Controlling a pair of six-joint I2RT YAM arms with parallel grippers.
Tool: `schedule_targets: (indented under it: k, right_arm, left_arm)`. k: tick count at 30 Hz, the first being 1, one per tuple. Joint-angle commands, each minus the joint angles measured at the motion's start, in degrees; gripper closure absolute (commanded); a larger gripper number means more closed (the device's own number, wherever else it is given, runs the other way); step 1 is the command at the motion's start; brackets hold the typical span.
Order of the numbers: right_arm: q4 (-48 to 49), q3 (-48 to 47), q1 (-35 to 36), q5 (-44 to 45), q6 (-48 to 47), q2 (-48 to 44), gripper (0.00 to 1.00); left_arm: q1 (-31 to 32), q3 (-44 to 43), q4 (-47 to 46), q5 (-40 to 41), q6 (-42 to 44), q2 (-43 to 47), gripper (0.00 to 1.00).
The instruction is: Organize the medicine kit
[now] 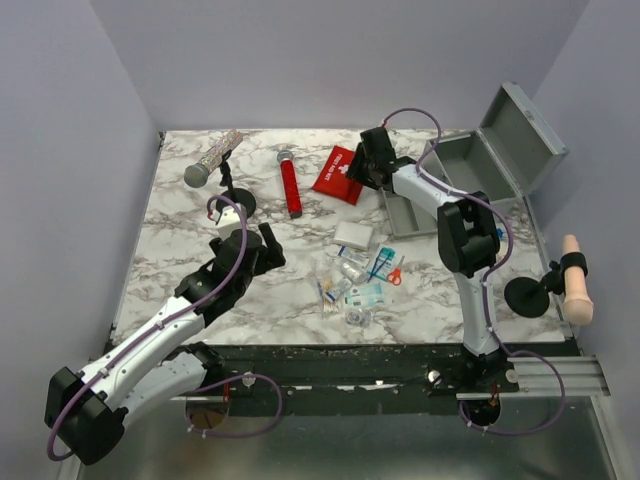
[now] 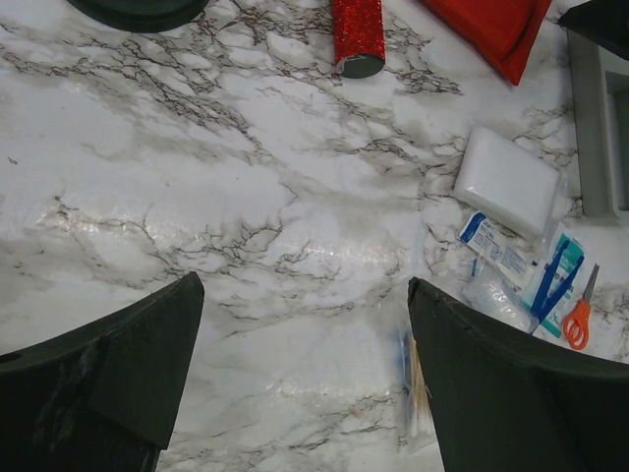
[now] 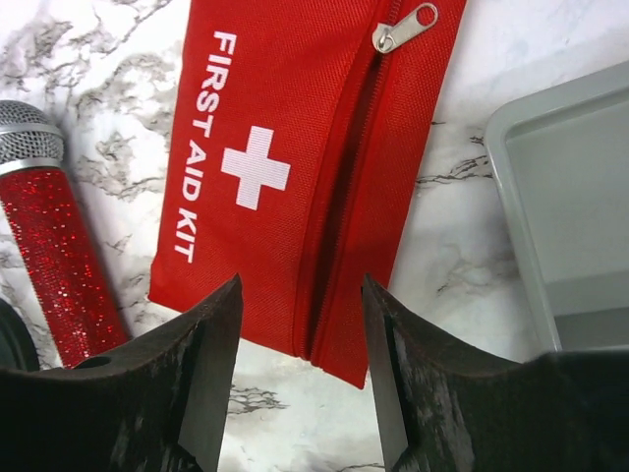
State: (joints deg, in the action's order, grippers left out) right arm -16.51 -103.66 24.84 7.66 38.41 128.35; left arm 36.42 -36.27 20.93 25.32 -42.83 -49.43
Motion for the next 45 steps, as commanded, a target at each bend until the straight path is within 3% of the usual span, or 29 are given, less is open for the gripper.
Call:
schedule_targets:
  k: [1, 12, 14, 18, 23, 30, 34, 41, 45]
  right_arm:
    - [-3.00, 0.12, -0.14, 0.25, -0.71, 2.16, 0.41]
    - [-12.83, -5.59, -0.32, -0.28, -0.45, 6.20, 0.46]
    - [-15.20, -7.34, -0.23, -0.63, -0.71, 7.61, 0.52]
    - [-19.07, -11.90, -0.23, -1.16, -1.76, 9.89, 0.53]
    - [-21.55, -13.07, -0.32, -0.90, -2.82, 10.78, 0.66]
    - [-16.98, -4.46, -0.14, -0.80, -3.70, 3.93, 0.98]
    - [-10.66, 3.62, 0.47, 0.51, -5.10, -5.11, 0.99]
    - [-10.73, 10.48, 4.51, 8.85, -11.42, -18.73, 0.99]
    - [-11.17, 17.59, 8.46, 13.25, -14.15, -26.74, 0.99]
  left_arm:
    - [-0.30, -0.56, 0.08, 1.57, 0.20, 0.12, 0.04]
    - [-0.30, -0.99, -0.10, 0.34, -0.41, -1.81, 0.04]
    - [-0.39, -0.73, -0.19, 0.08, -0.59, -1.81, 0.04]
    - [-0.30, -0.91, -0.27, -0.18, -0.50, -1.64, 0.05]
    - [-0.39, -1.17, -0.10, 0.08, -0.41, -1.46, 0.05]
    - [-0.39, -0.99, -0.54, 0.08, -0.85, -0.67, 0.05]
    - [-0.39, -1.08, -1.15, -0.01, -1.20, -0.05, 0.05]
    - [-0.39, -1.96, -6.59, -1.32, -1.64, 0.12, 0.05]
    - [-0.39, -2.49, -13.53, -6.23, -1.91, -1.19, 0.05]
